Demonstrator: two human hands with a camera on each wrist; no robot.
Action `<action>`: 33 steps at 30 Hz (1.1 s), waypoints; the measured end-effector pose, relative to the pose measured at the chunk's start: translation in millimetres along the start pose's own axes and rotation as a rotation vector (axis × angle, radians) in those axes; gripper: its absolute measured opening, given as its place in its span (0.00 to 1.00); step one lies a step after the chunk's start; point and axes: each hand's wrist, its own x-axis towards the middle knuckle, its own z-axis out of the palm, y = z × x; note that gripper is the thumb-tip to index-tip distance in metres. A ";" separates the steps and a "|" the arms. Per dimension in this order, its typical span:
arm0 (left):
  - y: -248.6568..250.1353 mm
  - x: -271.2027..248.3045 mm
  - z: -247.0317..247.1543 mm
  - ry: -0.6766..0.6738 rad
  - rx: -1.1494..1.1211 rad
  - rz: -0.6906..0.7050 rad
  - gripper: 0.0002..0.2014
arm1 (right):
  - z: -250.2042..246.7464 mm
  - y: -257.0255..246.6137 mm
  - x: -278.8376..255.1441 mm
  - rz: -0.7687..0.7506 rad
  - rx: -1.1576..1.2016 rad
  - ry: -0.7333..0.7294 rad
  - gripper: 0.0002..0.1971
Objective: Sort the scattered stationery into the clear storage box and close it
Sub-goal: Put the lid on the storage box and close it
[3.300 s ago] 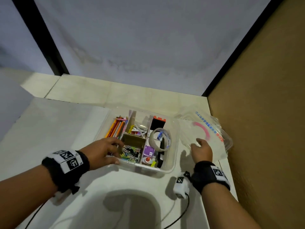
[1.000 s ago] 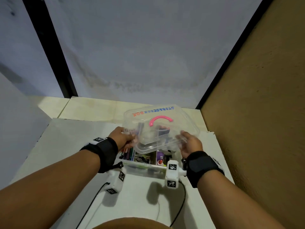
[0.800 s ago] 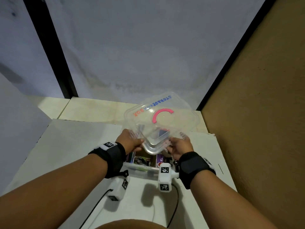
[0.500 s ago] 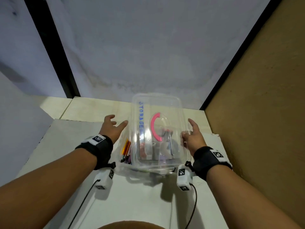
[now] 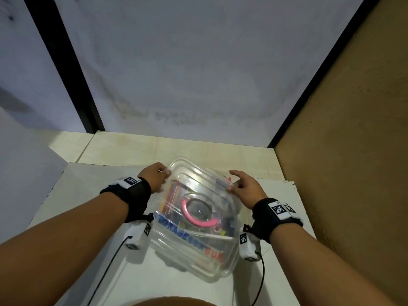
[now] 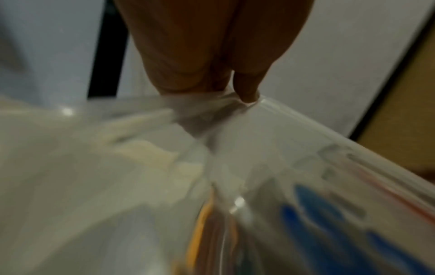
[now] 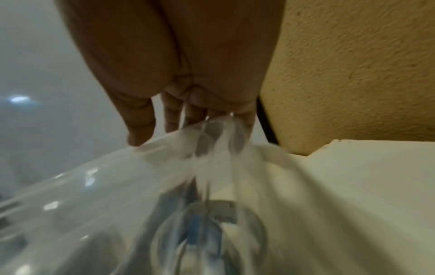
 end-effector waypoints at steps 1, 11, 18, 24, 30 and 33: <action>-0.7 2.0 0.0 0.033 -0.114 -0.047 0.06 | -4.3 2.1 1.2 0.018 -0.019 0.066 0.26; -14.4 16.8 -3.4 0.090 0.034 -0.118 0.16 | -7.1 39.9 5.7 0.382 -0.161 0.088 0.31; -26.8 19.4 -0.5 0.010 0.226 -0.168 0.23 | -4.6 35.4 -0.1 0.389 -0.201 0.122 0.29; -22.2 19.9 -2.1 -0.025 0.368 -0.204 0.26 | -6.1 25.3 -0.8 0.415 -0.022 0.217 0.26; -10.0 3.0 -1.2 -0.103 0.484 -0.145 0.25 | -14.7 23.7 -25.0 0.581 -0.165 0.067 0.07; -8.9 1.6 -0.7 -0.081 0.618 -0.082 0.26 | -8.6 44.3 -22.8 0.635 -0.193 0.102 0.11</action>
